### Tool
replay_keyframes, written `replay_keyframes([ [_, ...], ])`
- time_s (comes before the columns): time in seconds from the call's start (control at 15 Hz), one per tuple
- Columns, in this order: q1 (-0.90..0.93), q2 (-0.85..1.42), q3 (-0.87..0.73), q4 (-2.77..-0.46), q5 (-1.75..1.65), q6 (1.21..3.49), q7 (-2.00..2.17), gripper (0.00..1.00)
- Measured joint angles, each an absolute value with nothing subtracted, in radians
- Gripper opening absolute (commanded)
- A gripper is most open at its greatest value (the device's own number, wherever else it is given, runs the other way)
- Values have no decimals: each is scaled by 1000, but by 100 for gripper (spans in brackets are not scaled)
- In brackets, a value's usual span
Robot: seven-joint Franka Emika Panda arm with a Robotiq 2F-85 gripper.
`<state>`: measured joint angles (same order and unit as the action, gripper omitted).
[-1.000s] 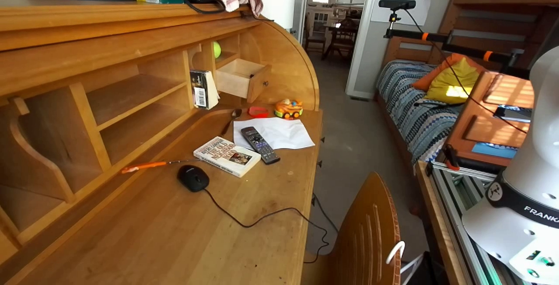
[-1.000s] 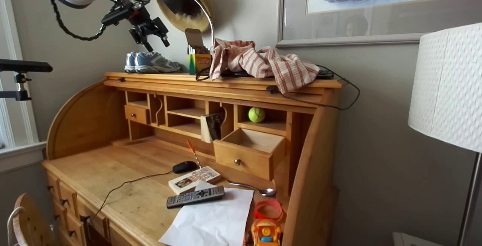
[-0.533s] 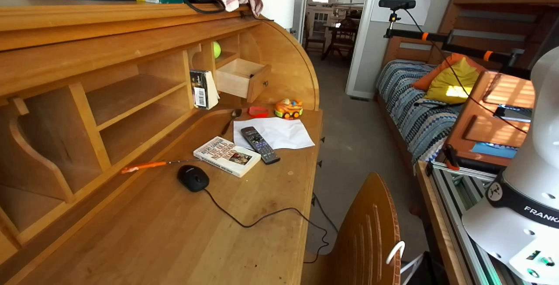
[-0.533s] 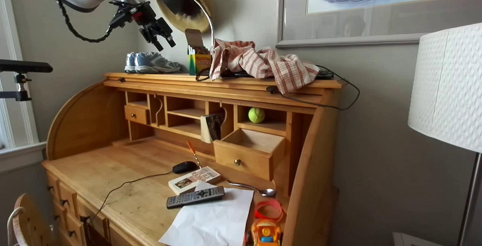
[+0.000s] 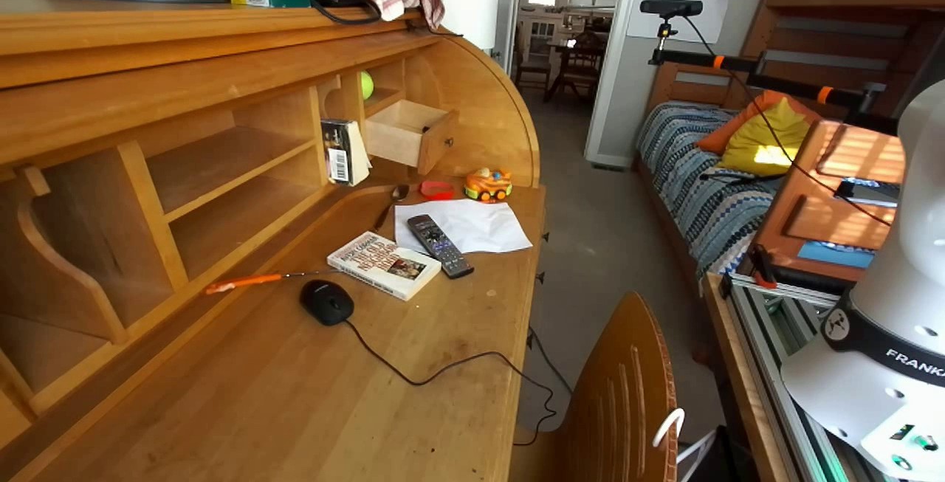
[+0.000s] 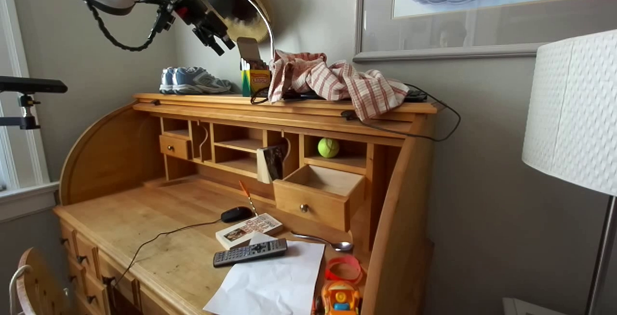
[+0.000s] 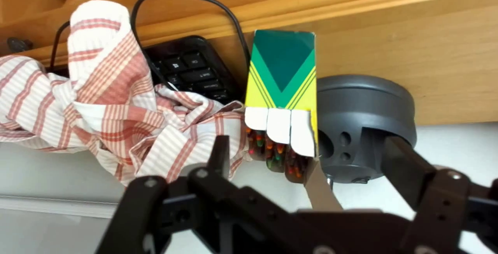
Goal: Put the crayon box in the top right drawer
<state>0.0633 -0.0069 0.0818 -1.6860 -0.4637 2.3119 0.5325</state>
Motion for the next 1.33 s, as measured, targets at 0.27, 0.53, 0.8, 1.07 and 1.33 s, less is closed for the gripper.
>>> replay_keyframes([
  [0.27, 51, 29, 53, -1656, -442, 2313, 522, 100],
  [0.53, 47, 89, 30, -1624, -367, 2329, 476, 100],
  [0.8, 47, 135, 27, -1595, -289, 2336, 426, 100],
  [1.07, 49, 167, 27, -1572, -246, 2360, 392, 100],
  [1.33, 49, 188, 22, -1553, -231, 2376, 371, 100],
])
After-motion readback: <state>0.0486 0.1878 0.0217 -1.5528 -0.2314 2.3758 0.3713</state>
